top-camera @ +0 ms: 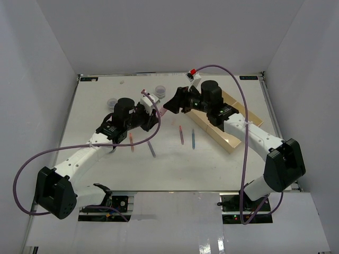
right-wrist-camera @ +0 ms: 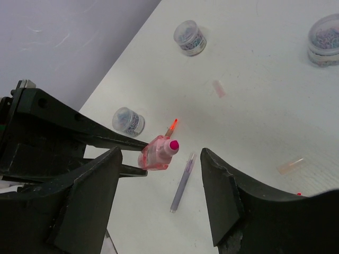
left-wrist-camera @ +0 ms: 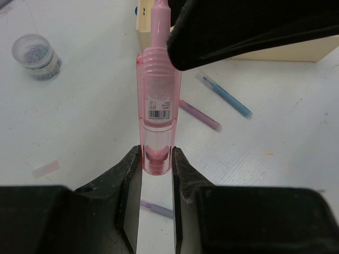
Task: Sort the stationery into containers
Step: Open the pen cap from the pen.
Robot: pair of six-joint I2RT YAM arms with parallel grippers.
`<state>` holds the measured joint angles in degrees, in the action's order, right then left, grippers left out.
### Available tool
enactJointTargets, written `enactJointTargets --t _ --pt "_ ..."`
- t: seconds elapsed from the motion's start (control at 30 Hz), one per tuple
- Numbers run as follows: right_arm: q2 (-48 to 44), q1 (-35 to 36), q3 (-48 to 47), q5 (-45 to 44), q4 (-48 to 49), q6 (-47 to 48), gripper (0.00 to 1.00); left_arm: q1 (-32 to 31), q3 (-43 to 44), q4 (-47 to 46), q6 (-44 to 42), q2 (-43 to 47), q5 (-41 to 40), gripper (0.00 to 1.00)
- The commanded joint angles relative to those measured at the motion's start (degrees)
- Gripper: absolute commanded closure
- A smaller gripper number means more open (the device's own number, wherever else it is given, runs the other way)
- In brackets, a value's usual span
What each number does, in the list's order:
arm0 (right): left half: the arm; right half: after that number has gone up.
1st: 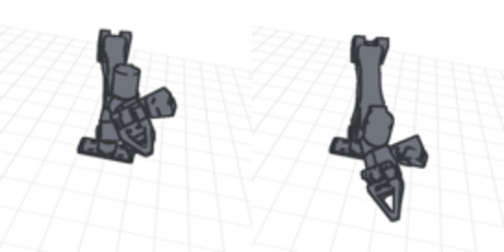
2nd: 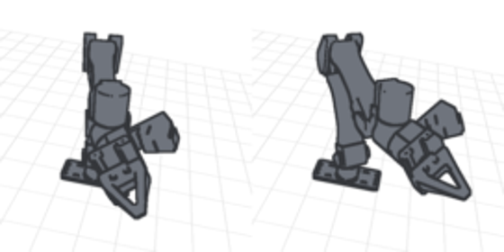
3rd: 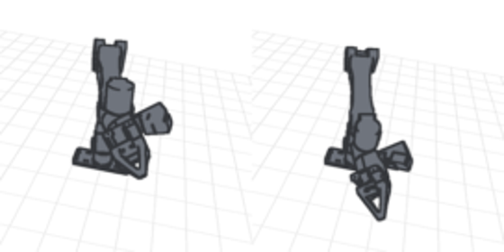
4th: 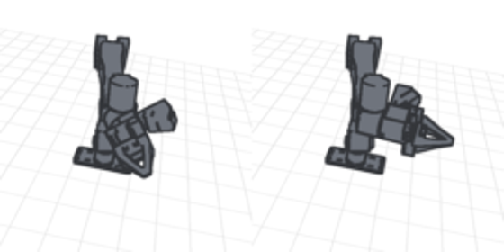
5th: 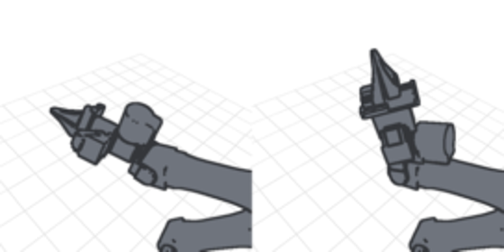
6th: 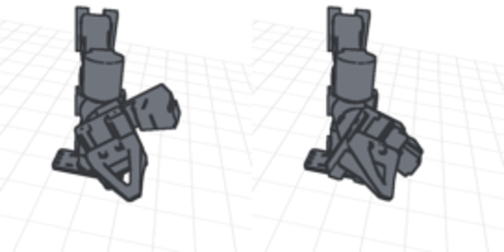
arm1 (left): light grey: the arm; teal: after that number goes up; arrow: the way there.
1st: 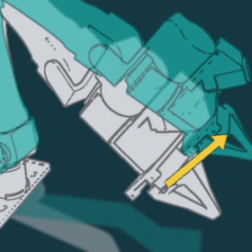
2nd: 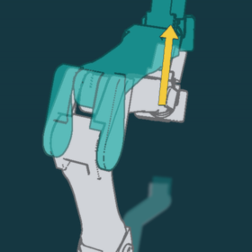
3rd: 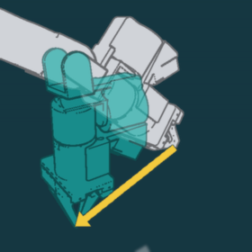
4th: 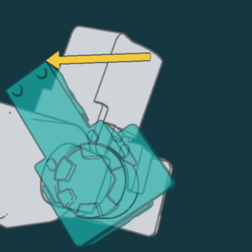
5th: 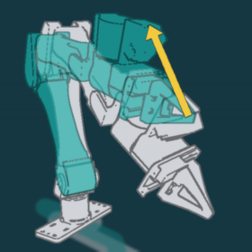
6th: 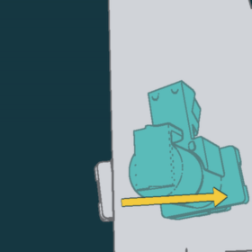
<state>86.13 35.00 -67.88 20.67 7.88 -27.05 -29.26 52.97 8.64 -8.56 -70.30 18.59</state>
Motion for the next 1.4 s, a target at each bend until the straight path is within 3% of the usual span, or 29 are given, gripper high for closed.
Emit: enactJointTargets --t 0.0,0.43,0.73,0.97,1.23,1.37 --pt "1.49 0.77 -3.66 -0.89 3.55 -0.46 0.33 -0.45 -0.32 -2.05 -0.23 2.36 -0.13 0.84" --pt "2.29 1.30 -4.63 -2.38 2.93 0.94 0.65 -1.07 -0.85 -2.14 -0.67 2.36 -1.45 0.85" --pt "0.27 1.38 -4.28 -4.05 2.32 2.52 0.76 -1.42 -1.11 -2.14 -0.67 1.84 -2.51 0.87" --pt "-0.87 1.29 -4.37 -4.67 1.70 3.93 0.75 -1.68 -1.20 -2.14 -0.76 1.57 -2.94 0.88" --pt "-1.49 1.38 -4.37 -1.34 1.61 4.37 0.51 -1.86 -1.11 -2.14 -0.58 1.13 -3.30 0.88" --pt "-1.58 1.65 -4.19 -0.36 1.79 4.55 0.47 -1.86 -1.03 -2.14 -0.50 0.96 -3.38 0.88"
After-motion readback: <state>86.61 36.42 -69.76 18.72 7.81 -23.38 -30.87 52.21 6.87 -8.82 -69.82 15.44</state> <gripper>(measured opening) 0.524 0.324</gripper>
